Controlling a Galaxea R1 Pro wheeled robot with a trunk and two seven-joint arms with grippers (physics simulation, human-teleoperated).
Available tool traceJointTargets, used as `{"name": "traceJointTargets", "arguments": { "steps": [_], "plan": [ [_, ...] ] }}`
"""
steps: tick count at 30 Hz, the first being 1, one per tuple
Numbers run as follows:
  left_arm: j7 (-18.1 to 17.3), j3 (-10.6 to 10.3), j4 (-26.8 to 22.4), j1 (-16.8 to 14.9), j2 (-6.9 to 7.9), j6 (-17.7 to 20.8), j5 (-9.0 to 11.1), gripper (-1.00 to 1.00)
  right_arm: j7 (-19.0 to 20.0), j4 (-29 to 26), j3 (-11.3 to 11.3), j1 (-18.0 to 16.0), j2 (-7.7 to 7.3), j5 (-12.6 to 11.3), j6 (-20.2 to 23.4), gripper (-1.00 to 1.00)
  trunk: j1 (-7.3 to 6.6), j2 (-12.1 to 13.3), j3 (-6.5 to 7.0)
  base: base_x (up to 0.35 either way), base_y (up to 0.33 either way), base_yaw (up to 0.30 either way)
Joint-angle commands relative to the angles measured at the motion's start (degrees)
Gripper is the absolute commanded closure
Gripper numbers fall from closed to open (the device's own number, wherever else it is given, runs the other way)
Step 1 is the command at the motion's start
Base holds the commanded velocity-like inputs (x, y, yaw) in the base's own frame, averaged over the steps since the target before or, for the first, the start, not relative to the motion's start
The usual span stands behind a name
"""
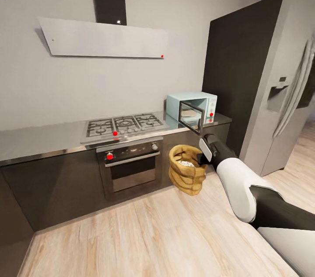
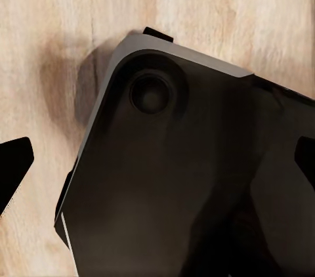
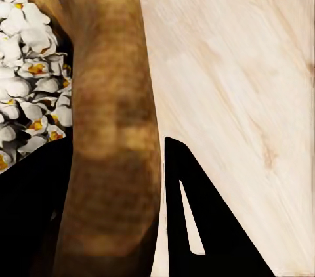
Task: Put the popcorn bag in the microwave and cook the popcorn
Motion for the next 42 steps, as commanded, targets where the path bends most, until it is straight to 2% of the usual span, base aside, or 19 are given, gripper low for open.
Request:
{"name": "traceJointTargets", "arguments": {
  "steps": [1,36,42],
  "plan": [
    [0.1,-0.1,-0.1,0.0,-0.01,-0.1,0.2,-1.00,0.1,-0.1,-0.5,-0.1,0.07,0.6,0.2,1.00,0.00,0.0,-0.07,0.000,0.000,-0.296],
    [0.1,0.2,-0.1,0.0,0.00,0.1,0.4,-1.00,0.1,-0.1,-0.4,-0.1,0.08,0.7,-0.2,1.00,0.00,0.0,-0.07,0.000,0.000,-0.296],
    [0.1,0.1,-0.1,0.0,0.02,0.2,0.4,-1.00,0.1,-0.1,-0.3,-0.1,0.11,0.8,-0.2,1.00,0.00,0.0,-0.07,0.046,-0.029,-0.080]
  ]
}}
